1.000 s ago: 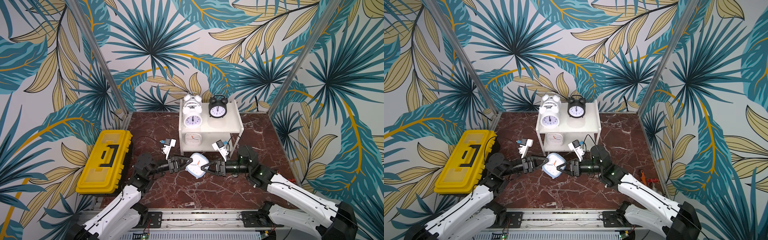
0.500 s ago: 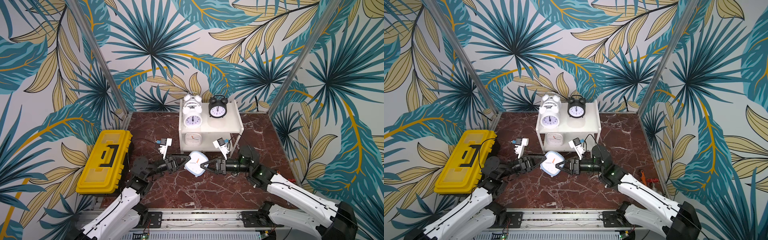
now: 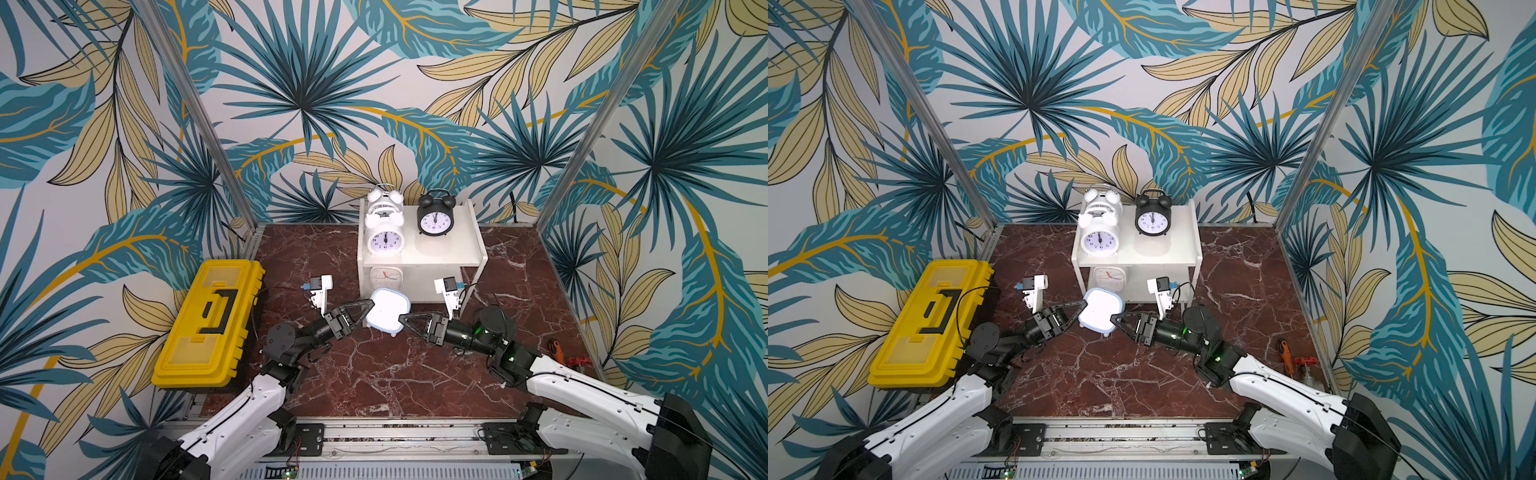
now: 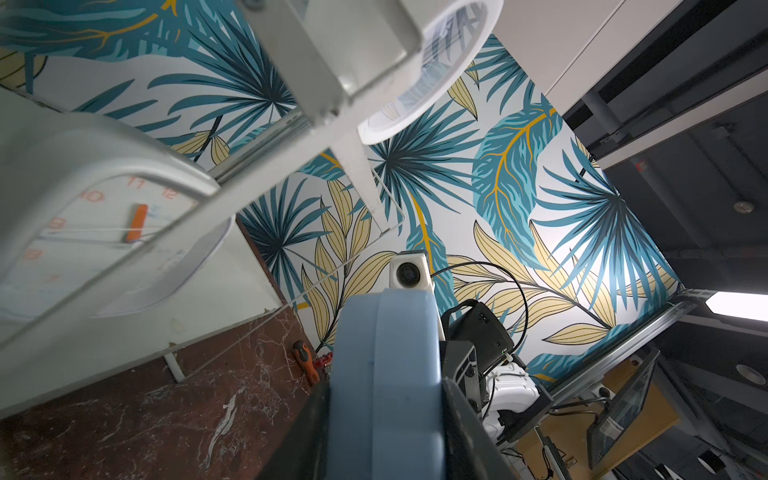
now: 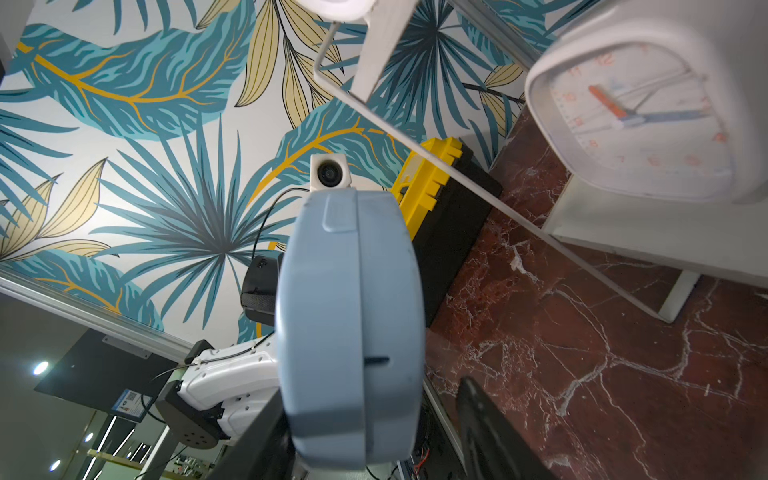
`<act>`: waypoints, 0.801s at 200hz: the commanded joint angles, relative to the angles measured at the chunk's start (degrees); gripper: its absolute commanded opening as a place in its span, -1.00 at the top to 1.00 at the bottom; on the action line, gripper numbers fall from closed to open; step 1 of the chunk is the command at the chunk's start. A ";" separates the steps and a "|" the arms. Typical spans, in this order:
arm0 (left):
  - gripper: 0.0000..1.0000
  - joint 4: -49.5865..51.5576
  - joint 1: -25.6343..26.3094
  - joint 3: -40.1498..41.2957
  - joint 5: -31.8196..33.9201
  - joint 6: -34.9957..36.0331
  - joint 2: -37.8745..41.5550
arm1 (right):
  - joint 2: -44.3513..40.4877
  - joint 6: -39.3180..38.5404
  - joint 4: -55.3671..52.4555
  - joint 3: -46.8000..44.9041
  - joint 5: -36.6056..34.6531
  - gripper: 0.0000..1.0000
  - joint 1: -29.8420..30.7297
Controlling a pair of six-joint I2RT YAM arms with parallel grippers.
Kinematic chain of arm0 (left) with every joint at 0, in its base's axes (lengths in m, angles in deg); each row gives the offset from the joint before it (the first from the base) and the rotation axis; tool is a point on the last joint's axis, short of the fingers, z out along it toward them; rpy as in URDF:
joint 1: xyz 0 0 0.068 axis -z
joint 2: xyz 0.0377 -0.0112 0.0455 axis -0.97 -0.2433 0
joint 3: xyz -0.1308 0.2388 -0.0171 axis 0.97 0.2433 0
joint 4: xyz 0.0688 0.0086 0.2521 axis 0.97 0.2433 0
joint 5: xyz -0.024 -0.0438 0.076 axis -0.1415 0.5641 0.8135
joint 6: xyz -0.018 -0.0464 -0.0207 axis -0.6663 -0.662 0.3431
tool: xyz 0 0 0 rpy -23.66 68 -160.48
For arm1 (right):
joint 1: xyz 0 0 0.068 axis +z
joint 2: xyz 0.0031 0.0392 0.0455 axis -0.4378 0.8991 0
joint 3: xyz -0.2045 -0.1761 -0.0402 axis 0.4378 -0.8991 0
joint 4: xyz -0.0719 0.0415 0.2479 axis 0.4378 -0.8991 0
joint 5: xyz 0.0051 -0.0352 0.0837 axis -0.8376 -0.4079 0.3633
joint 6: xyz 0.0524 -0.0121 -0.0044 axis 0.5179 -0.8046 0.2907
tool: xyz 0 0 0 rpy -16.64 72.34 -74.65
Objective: Place the alarm clocks on the shelf by style
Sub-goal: Pick up the alarm from the center of the board.
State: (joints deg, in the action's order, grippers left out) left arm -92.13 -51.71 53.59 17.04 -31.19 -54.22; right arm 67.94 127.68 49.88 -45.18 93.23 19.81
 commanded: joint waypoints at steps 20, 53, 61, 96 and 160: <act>0.74 -6.11 -0.12 1.13 -0.06 -1.37 0.66 | 1.88 -0.11 1.27 1.24 -2.84 -0.01 -0.08; 0.74 -5.35 -0.12 1.27 -0.19 -0.99 0.64 | 3.00 -0.02 1.77 2.06 -2.18 0.20 -0.08; 0.74 -5.07 -0.12 1.30 -0.16 -0.89 0.62 | 3.12 -0.03 1.72 2.12 -2.16 0.27 -0.08; 0.32 -4.07 -0.08 1.31 -0.70 0.00 0.40 | 2.18 -0.37 -0.28 2.32 -2.07 0.62 -0.08; -0.59 -1.99 -0.14 -1.68 -8.93 0.32 -0.25 | 0.17 -11.64 -25.19 14.89 6.56 0.71 -1.83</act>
State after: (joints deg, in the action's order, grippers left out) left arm -93.07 -51.95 53.59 14.09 -31.15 -54.35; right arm 69.43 121.98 35.12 -35.30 95.15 19.33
